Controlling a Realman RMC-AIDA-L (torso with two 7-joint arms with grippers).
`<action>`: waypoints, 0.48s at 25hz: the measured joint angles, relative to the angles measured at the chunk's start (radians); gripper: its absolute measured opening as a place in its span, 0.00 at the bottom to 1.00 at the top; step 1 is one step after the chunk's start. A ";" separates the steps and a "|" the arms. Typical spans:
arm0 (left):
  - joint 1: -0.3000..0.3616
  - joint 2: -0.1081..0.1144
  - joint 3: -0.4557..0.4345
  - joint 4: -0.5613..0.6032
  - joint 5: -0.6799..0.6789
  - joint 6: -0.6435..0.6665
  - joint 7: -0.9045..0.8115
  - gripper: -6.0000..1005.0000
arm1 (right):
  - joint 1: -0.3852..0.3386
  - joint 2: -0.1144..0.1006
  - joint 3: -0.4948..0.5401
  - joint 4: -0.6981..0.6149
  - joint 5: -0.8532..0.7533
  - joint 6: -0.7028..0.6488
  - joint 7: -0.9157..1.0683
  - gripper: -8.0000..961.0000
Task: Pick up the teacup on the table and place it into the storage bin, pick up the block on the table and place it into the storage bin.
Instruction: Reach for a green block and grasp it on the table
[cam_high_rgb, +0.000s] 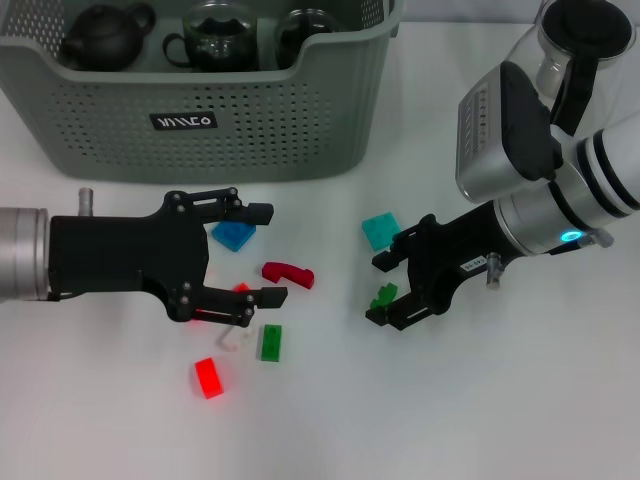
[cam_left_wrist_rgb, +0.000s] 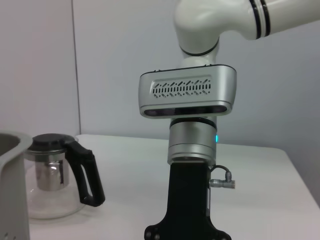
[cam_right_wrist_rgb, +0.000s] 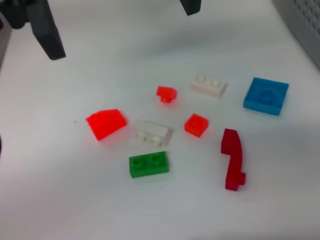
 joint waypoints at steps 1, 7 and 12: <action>0.000 0.000 0.000 0.000 0.000 0.000 0.000 0.87 | 0.000 0.000 -0.002 0.005 0.001 0.008 0.000 0.79; 0.002 -0.004 0.007 -0.041 0.000 -0.049 0.079 0.87 | 0.000 -0.001 -0.004 0.021 0.002 0.024 0.001 0.79; 0.003 -0.013 0.007 -0.050 0.012 -0.086 0.089 0.87 | 0.001 0.000 -0.010 0.021 0.002 0.024 0.001 0.78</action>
